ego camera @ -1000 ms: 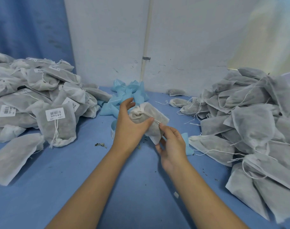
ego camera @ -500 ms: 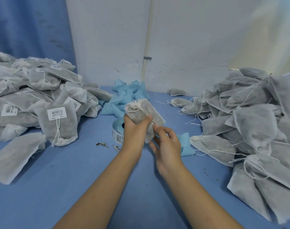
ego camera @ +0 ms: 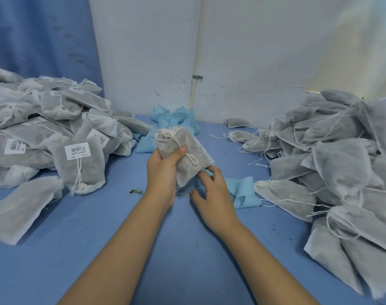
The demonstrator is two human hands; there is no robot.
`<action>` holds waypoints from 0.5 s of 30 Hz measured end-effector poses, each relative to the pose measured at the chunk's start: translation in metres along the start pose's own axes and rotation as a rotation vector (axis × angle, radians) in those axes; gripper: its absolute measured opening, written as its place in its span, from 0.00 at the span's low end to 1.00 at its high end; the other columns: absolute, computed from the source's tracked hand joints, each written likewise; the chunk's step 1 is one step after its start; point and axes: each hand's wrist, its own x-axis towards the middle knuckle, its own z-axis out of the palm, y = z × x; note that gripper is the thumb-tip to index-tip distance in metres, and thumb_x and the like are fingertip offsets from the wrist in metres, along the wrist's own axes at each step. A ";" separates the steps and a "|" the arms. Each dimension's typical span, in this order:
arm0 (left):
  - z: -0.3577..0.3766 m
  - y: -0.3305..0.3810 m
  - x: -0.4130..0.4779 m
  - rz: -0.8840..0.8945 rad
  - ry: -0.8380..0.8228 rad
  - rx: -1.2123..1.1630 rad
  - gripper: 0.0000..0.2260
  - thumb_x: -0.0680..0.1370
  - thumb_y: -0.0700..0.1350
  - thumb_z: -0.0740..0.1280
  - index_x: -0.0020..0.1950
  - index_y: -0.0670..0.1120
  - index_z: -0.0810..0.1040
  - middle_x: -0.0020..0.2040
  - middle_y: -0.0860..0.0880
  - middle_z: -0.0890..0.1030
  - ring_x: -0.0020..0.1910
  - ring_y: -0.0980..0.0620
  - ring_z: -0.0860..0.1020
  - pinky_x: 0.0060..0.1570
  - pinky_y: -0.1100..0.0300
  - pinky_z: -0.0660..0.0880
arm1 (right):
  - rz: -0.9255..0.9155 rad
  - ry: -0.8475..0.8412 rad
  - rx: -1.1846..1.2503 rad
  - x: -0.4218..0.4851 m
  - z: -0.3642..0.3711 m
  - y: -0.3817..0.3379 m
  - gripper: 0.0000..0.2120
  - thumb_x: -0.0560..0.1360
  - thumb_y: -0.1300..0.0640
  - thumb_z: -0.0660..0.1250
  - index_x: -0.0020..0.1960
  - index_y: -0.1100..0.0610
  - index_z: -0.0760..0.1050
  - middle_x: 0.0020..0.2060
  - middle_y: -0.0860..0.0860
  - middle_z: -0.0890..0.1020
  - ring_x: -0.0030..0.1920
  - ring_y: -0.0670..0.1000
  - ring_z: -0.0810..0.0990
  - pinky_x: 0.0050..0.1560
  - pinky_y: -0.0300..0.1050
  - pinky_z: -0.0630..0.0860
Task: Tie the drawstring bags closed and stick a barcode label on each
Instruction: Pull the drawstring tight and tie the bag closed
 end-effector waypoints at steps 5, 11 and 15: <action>0.000 0.000 -0.001 -0.034 0.019 -0.006 0.07 0.73 0.34 0.69 0.45 0.44 0.80 0.39 0.48 0.85 0.40 0.50 0.83 0.49 0.51 0.79 | -0.003 0.065 -0.025 -0.001 0.001 0.001 0.15 0.75 0.57 0.66 0.61 0.51 0.74 0.55 0.44 0.66 0.56 0.50 0.72 0.44 0.44 0.69; -0.002 0.001 -0.003 -0.038 0.008 0.023 0.08 0.72 0.32 0.66 0.44 0.43 0.80 0.40 0.47 0.83 0.40 0.48 0.82 0.45 0.53 0.78 | 0.002 0.085 -0.065 -0.002 0.000 -0.003 0.17 0.75 0.54 0.67 0.63 0.53 0.74 0.60 0.47 0.73 0.58 0.48 0.72 0.47 0.46 0.73; -0.008 0.002 -0.003 -0.050 -0.054 0.117 0.14 0.69 0.31 0.64 0.31 0.47 0.80 0.31 0.49 0.81 0.31 0.51 0.79 0.33 0.61 0.76 | 0.015 0.106 -0.136 -0.002 -0.005 -0.007 0.13 0.75 0.58 0.65 0.59 0.55 0.74 0.61 0.47 0.70 0.57 0.50 0.70 0.45 0.47 0.70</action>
